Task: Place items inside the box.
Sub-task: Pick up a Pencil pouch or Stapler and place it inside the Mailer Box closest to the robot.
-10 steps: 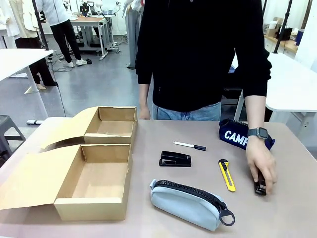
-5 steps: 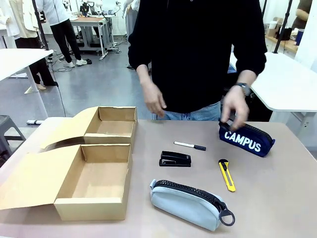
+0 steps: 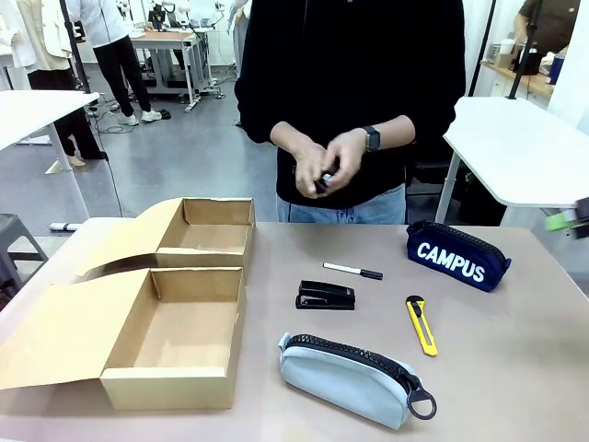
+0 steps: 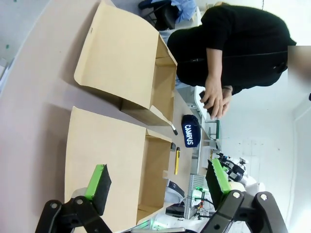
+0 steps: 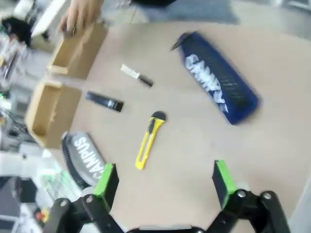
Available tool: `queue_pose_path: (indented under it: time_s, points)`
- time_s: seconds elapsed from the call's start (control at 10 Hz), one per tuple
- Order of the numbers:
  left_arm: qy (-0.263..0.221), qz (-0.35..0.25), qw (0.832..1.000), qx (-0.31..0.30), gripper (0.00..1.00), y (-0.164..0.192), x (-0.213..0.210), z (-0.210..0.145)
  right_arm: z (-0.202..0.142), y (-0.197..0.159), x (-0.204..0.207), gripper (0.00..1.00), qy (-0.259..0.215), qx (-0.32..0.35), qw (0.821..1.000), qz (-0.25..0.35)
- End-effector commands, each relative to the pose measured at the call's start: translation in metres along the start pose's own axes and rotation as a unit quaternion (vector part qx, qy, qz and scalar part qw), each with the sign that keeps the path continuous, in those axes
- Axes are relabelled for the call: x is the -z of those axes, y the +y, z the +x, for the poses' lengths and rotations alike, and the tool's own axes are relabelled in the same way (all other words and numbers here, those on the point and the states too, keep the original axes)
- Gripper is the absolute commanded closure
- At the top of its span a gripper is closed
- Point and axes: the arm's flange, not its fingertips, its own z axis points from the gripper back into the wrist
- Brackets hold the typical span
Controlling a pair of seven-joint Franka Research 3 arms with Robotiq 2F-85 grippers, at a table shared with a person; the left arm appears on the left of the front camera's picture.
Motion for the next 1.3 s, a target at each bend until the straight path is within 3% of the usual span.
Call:
queue_pose_path:
  time_s: [0.0, 0.1, 0.2, 0.3, 0.4, 0.5, 0.6, 0.8, 0.9, 1.2]
  points:
    - [-0.003, -0.012, 1.000, 0.012, 0.00, 0.001, -0.002, 0.001, -0.004, 0.004, 0.043, 0.00, -0.010, 0.027, 0.999, -0.025]
    - [-0.003, -0.012, 1.000, 0.012, 0.00, 0.001, -0.002, 0.001, 0.000, 0.000, 0.000, 0.00, 0.000, 0.000, 1.000, 0.000]
    - [-0.003, -0.012, 1.000, 0.012, 0.00, 0.001, -0.002, 0.001, 0.000, 0.000, 0.000, 0.00, 0.000, 0.000, 1.000, 0.000]
    - [-0.003, -0.012, 1.000, 0.012, 0.00, 0.001, -0.002, 0.001, 0.007, 0.013, 0.036, 0.00, 0.019, -0.008, 1.000, -0.001]
    - [-0.003, -0.012, 1.000, 0.012, 0.00, 0.001, -0.002, 0.001, 0.012, 0.026, 0.043, 0.00, 0.026, -0.110, 0.992, -0.059]
    - [-0.003, -0.012, 1.000, 0.012, 0.00, 0.001, -0.002, 0.001, 0.044, 0.019, 0.063, 0.00, 0.012, -0.172, 0.983, -0.057]
    - [-0.003, -0.012, 1.000, 0.012, 0.00, 0.001, -0.002, 0.001, 0.077, 0.005, 0.082, 0.00, 0.025, -0.171, 0.982, -0.079]
    - [-0.003, -0.012, 1.000, 0.012, 0.00, 0.001, -0.002, 0.001, 0.125, -0.010, 0.117, 0.00, 0.063, -0.233, 0.965, -0.104]
    - [-0.003, -0.012, 1.000, 0.012, 0.00, 0.001, -0.002, 0.001, 0.134, -0.014, 0.131, 0.00, 0.101, -0.226, 0.957, -0.154]
    - [-0.003, -0.012, 1.000, 0.012, 0.00, 0.001, -0.002, 0.001, 0.147, -0.025, 0.171, 0.00, 0.166, -0.244, 0.943, -0.155]
